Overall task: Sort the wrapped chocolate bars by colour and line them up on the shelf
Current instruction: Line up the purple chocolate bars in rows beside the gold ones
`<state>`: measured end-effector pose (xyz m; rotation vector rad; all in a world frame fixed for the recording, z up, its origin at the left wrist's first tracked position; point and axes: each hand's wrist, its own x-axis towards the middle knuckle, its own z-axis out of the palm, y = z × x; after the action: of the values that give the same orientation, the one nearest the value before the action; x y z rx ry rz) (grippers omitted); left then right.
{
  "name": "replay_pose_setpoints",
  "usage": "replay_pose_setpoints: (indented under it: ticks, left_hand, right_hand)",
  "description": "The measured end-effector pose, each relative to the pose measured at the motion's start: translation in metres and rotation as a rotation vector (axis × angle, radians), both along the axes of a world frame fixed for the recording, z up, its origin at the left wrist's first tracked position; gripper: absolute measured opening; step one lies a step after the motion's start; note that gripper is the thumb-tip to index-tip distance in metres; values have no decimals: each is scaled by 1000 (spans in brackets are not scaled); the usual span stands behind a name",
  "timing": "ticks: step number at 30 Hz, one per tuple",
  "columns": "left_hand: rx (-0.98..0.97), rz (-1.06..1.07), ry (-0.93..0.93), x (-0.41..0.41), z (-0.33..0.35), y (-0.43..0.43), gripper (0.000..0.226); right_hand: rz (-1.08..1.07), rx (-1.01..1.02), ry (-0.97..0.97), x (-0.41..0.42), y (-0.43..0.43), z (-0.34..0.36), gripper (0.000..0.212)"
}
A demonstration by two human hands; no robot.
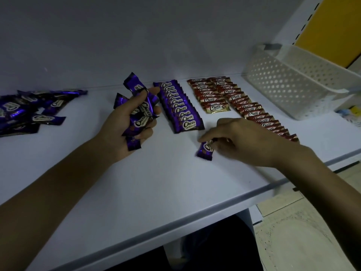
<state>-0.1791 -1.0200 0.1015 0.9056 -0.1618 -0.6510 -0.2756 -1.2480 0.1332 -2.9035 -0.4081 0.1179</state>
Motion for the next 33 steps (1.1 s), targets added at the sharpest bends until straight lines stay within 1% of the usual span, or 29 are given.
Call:
replay_pose_setpoints:
  ticks: [3, 7, 10, 13, 17, 19, 21, 23, 24, 25, 27, 29, 31, 33]
  left_hand:
    - [0, 0, 6, 0, 0, 0, 31]
    - [14, 6, 0, -1, 1, -1, 33]
    - [56, 30, 24, -1, 3, -2, 32]
    - [115, 21, 134, -1, 7, -1, 30]
    - [176, -38, 255, -4, 7, 0, 35]
    - [175, -77, 276, -8, 7, -3, 35]
    - [152, -70, 277, -13, 8, -7, 35]
    - [115, -41, 286, -16, 10, -8, 34]
    - [109, -25, 282, -18, 11, -8, 31]
    - [109, -12, 273, -20, 12, -8, 27]
    - [92, -2, 276, -24, 14, -7, 25]
    - [53, -6, 296, -26, 17, -5, 26]
    - [38, 6, 288, -24, 21, -2, 25]
    - [47, 18, 250, -20, 21, 2, 25]
  right_hand:
    - [-15, -61, -98, 9, 2, 3, 23]
    - [-67, -39, -277, 19, 14, -6, 24]
    - [-97, 6, -357, 23, 22, -12, 24]
    - [-107, 41, -379, 26, 25, -15, 26]
    - [-134, 91, -366, 28, 20, -19, 30]
    - [-148, 131, -372, 25, 17, -23, 35]
    - [-158, 248, -397, 19, 22, -25, 39]
    - [-105, 433, -396, 9, 35, -26, 43]
    - [-51, 490, -401, 5, 45, -25, 45]
    - [7, 505, -415, 2, 55, -25, 46]
    - [107, 443, -481, 6, 72, -24, 42]
    - [157, 348, -570, 15, 84, -23, 33]
    - [176, 328, -631, 21, 90, -19, 27]
    - [194, 347, -679, 22, 90, -18, 26]
